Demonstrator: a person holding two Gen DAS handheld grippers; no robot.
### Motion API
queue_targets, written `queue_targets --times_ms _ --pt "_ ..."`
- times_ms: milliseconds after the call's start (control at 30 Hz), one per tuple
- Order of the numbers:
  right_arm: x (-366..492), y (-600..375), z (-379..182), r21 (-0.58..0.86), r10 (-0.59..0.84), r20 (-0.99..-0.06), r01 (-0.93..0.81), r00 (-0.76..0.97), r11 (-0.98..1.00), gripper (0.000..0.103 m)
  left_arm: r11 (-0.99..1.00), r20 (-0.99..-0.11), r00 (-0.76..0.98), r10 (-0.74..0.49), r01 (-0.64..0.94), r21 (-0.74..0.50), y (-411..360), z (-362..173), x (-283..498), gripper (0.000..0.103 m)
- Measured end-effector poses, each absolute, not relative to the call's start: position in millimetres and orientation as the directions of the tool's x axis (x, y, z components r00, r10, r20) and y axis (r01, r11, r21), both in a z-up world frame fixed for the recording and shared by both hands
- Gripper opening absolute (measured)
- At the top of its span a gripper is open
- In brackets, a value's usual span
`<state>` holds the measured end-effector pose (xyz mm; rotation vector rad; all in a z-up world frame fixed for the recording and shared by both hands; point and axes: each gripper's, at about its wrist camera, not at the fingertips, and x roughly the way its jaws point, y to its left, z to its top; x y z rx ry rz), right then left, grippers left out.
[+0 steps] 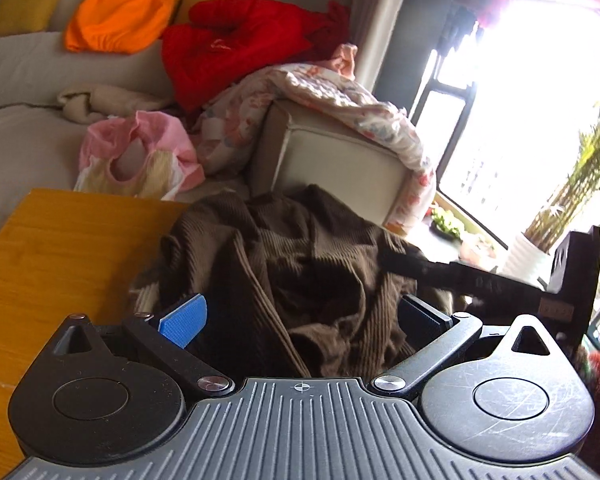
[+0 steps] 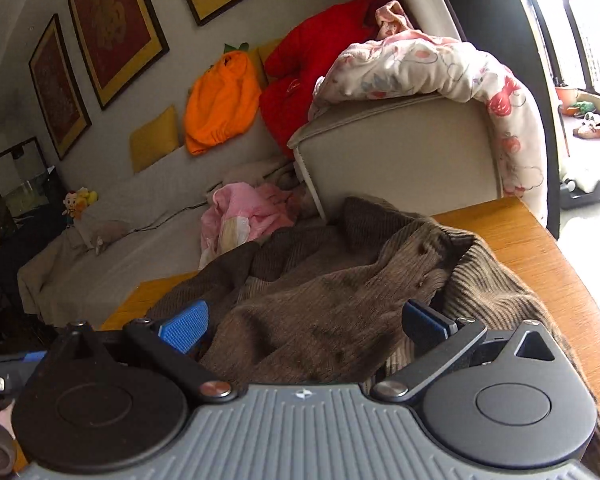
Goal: Fold clothes
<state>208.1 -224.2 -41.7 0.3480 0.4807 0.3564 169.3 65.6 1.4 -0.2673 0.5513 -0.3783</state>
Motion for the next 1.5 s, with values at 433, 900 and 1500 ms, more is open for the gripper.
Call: queue_targets --times_ms 433,900,1500 --pt "110.7 -258.0 -61.9 0.593 0.580 -0.392 -0.286 0.714 0.753 0.103 0.887 -0.569 0.687 -0.451 0.416 -0.201 50.4 0.7 107.1 0.103" --pt "82.3 -271.2 -69.9 0.645 0.596 -0.357 -0.271 0.719 0.714 0.103 0.926 -0.701 0.641 -0.313 0.371 -0.073 37.8 -32.4 81.8 0.039" --pt "88.9 -235.9 -51.4 0.393 0.549 -0.541 -0.385 0.638 0.835 0.103 0.976 -0.375 0.902 0.216 -0.194 0.095 188.6 65.4 200.8 0.006"
